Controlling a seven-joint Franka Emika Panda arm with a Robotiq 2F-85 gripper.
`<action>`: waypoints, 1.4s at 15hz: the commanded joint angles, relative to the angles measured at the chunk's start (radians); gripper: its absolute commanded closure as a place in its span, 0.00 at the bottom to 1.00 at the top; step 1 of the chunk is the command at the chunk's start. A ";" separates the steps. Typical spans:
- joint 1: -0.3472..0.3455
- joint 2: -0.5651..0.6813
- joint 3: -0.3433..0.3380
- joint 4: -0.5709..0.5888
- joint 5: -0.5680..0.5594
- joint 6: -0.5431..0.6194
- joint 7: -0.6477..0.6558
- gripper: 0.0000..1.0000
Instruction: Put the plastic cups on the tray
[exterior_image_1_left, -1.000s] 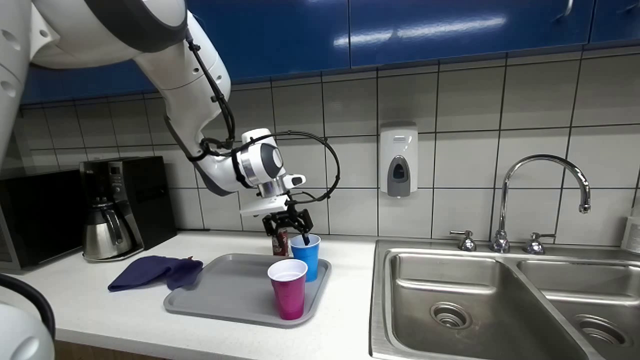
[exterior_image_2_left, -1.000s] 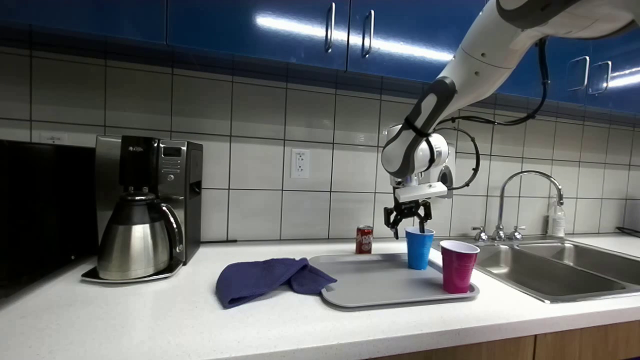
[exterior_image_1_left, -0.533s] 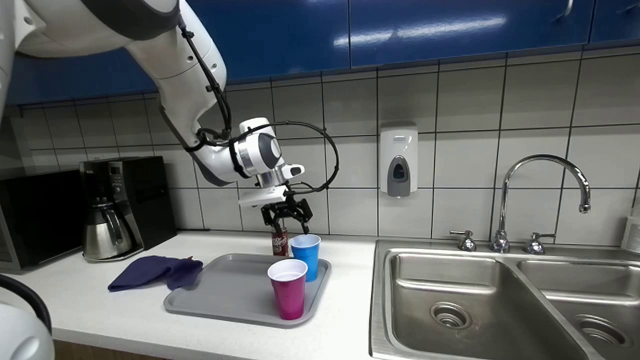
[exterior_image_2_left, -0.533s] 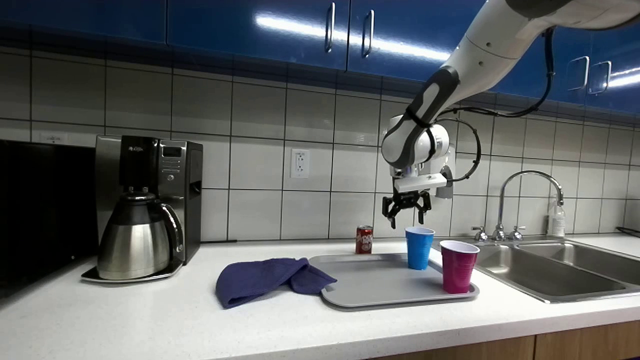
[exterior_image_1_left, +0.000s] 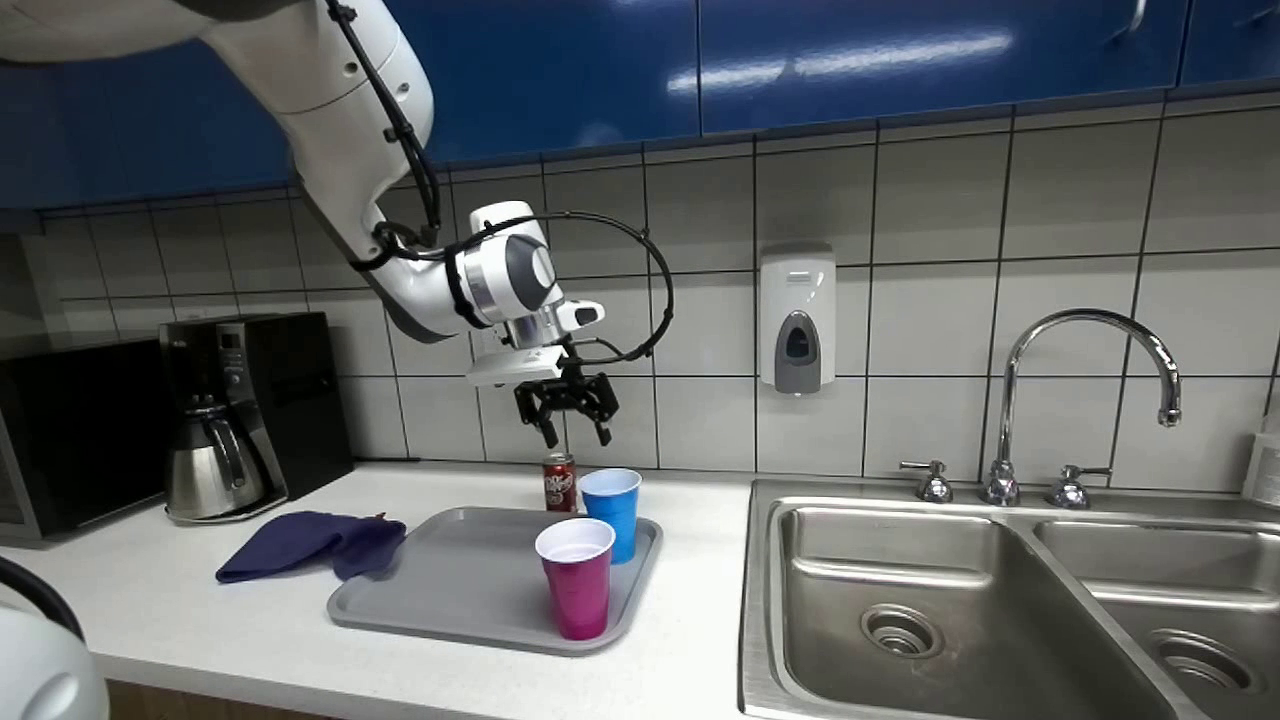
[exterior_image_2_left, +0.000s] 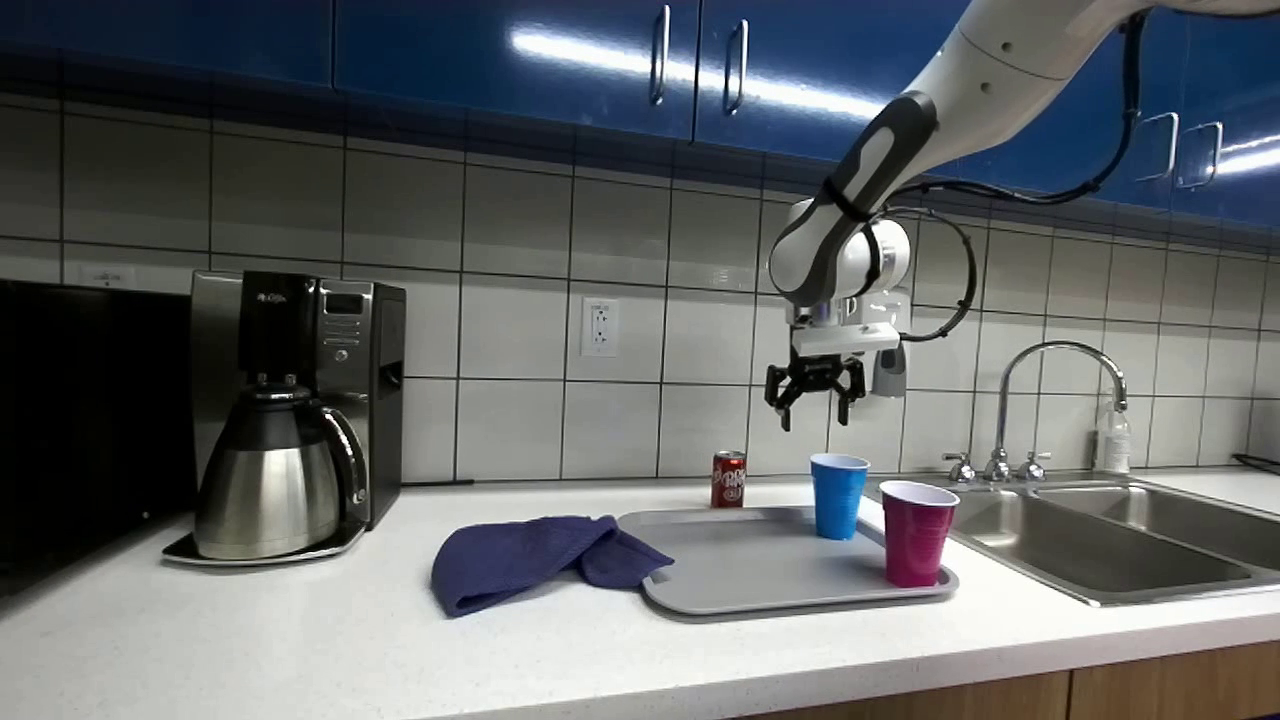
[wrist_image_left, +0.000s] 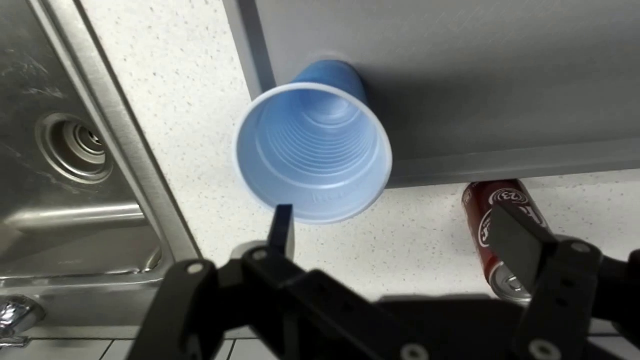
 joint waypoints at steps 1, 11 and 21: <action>-0.014 -0.131 0.018 -0.126 0.013 0.021 0.008 0.00; -0.044 -0.362 0.039 -0.339 0.014 0.028 -0.024 0.00; -0.078 -0.535 0.065 -0.470 0.014 0.015 -0.058 0.00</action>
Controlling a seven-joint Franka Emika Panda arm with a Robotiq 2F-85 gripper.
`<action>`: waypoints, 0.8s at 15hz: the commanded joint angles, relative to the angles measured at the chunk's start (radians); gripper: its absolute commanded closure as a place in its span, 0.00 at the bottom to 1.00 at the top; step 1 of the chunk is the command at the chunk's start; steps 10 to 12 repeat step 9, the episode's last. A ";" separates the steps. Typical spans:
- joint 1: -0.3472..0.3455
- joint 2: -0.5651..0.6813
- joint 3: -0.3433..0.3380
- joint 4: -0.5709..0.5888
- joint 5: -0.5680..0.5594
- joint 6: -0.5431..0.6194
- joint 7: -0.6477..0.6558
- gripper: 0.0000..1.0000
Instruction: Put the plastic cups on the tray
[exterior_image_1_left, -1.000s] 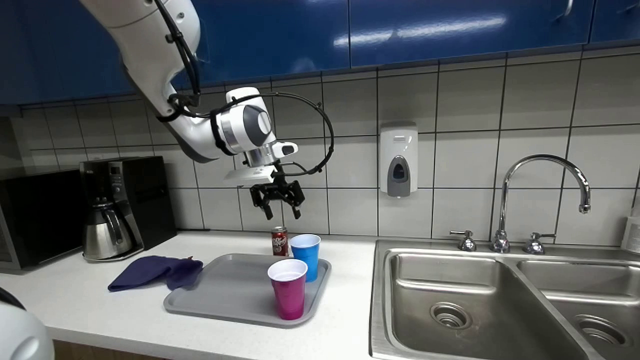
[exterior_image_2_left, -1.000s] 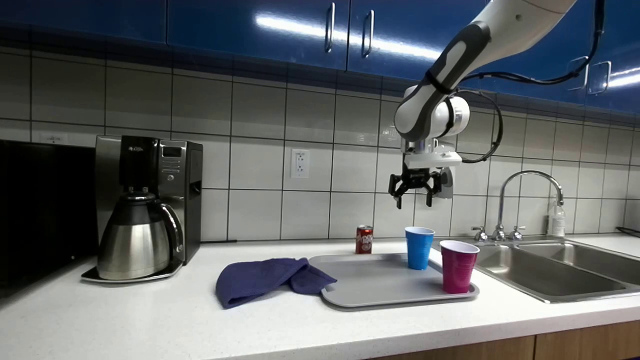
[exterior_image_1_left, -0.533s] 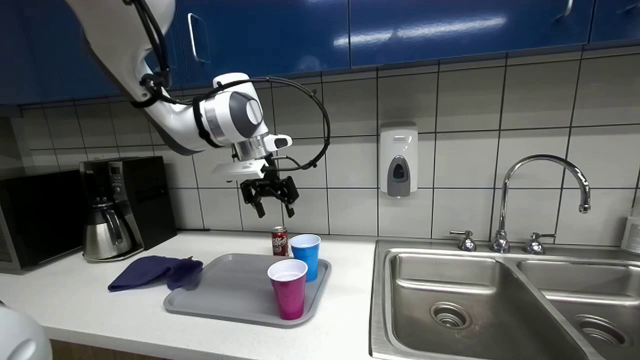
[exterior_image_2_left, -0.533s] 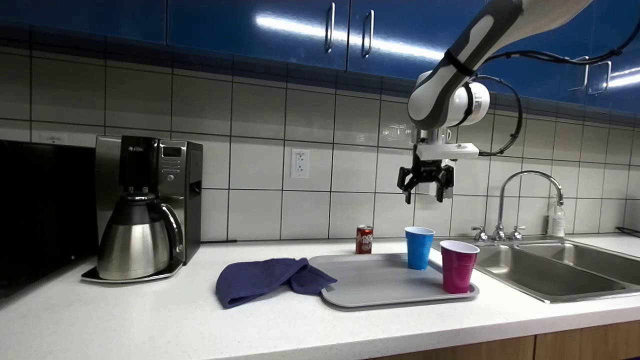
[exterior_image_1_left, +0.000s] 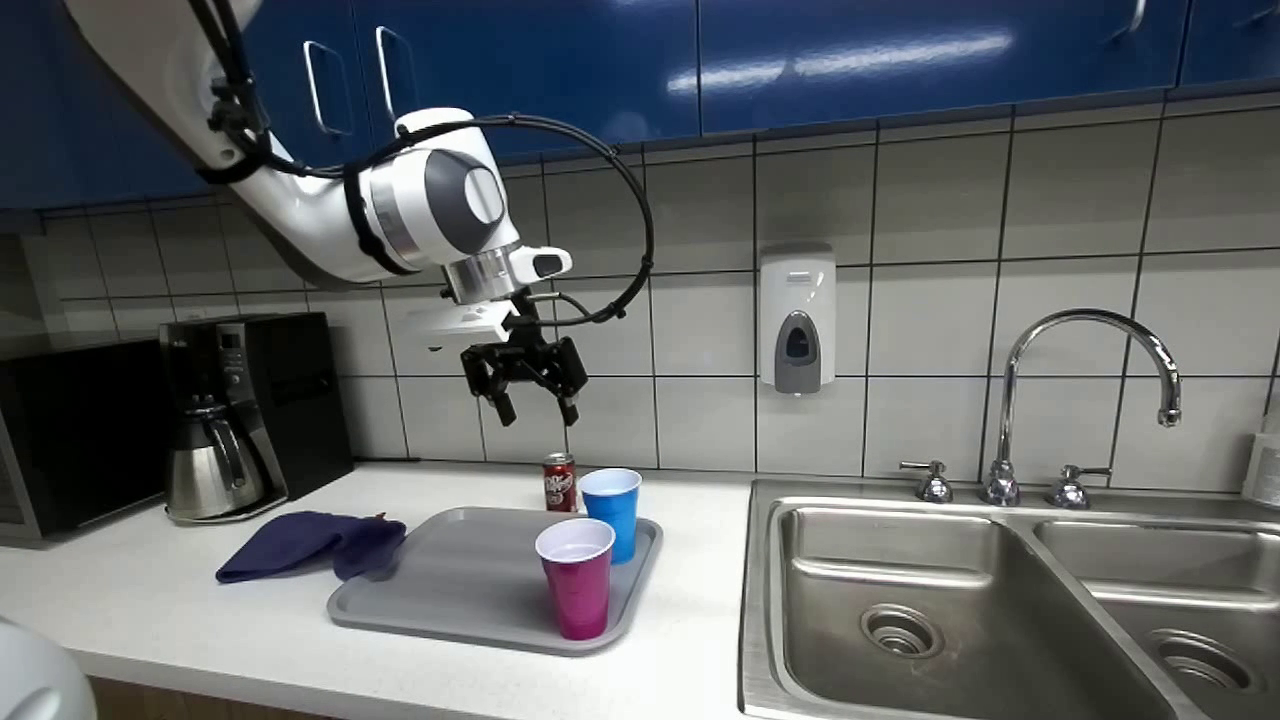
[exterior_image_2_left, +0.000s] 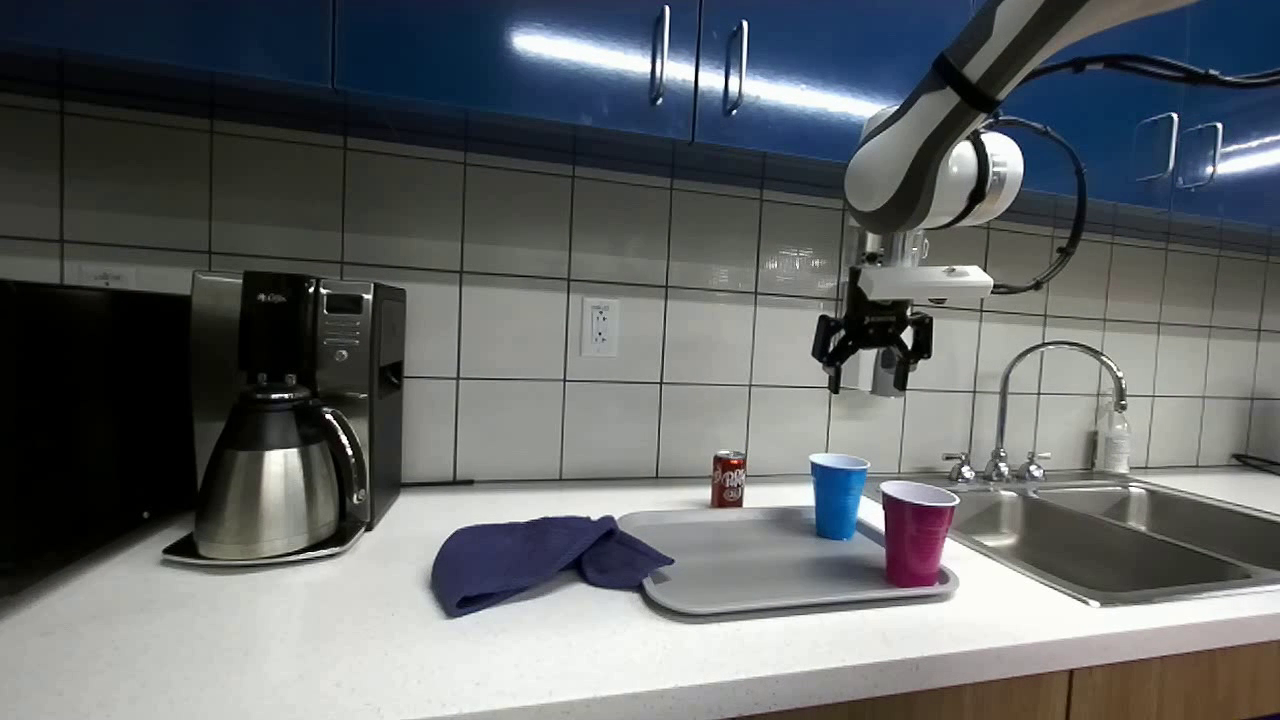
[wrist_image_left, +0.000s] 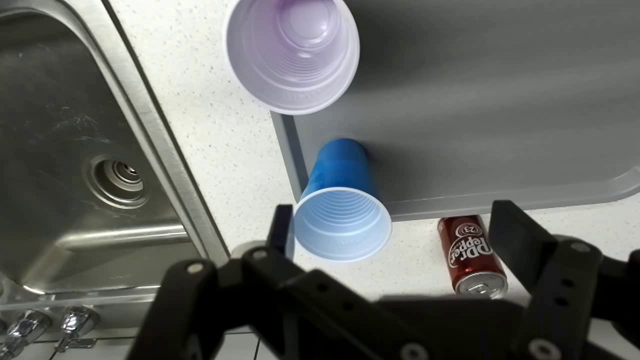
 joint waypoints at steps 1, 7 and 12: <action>-0.040 -0.081 0.032 -0.064 0.014 -0.002 -0.046 0.00; -0.047 -0.051 0.043 -0.045 0.014 0.000 -0.025 0.00; -0.047 -0.051 0.044 -0.046 0.013 0.000 -0.025 0.00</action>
